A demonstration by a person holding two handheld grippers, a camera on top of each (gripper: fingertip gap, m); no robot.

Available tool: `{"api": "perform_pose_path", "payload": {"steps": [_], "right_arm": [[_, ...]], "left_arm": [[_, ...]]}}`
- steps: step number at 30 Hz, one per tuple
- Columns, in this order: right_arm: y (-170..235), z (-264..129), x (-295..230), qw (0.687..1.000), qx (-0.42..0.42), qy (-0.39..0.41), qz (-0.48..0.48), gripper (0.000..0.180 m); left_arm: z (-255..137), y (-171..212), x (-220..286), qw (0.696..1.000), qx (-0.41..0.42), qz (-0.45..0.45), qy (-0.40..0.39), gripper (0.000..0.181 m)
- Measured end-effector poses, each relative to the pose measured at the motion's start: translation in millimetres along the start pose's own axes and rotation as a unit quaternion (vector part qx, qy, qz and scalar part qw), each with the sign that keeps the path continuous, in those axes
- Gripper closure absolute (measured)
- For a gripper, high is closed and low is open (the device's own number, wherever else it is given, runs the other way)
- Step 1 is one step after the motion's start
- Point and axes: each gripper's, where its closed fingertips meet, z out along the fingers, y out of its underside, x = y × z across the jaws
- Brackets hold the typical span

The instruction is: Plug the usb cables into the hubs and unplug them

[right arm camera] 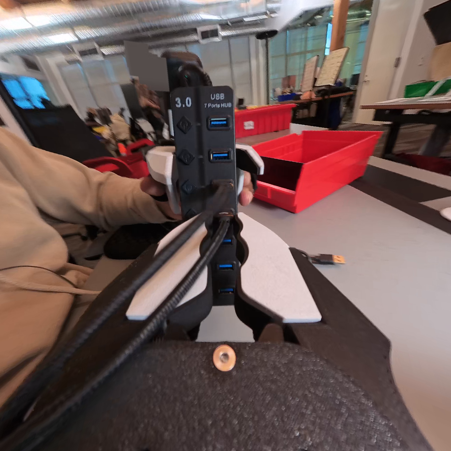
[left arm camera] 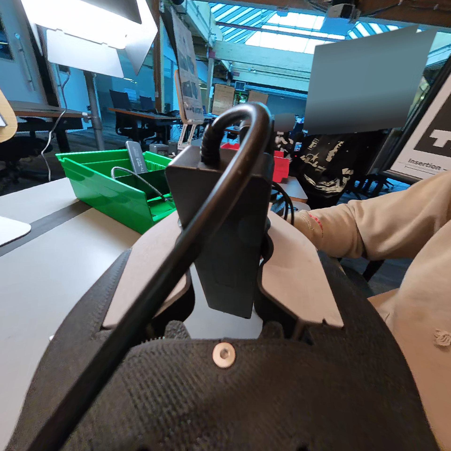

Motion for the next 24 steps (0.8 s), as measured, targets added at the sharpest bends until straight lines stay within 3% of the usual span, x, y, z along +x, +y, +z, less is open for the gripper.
{"api": "perform_pose_path", "payload": {"steps": [7,17,24], "right_arm": [[-11,-7,-10,0.995,0.044,-0.071,0.063,0.164],[-15,-3,-5,0.998,0.053,-0.003,-0.013,0.165],[-23,-6,-5,0.999,0.047,-0.009,-0.02,0.165]], "left_arm": [[1,17,18,0.995,-0.046,0.047,0.074,0.112],[3,24,9,0.996,-0.063,0.03,0.046,0.123],[6,19,10,0.998,-0.055,0.022,0.031,0.125]]}}
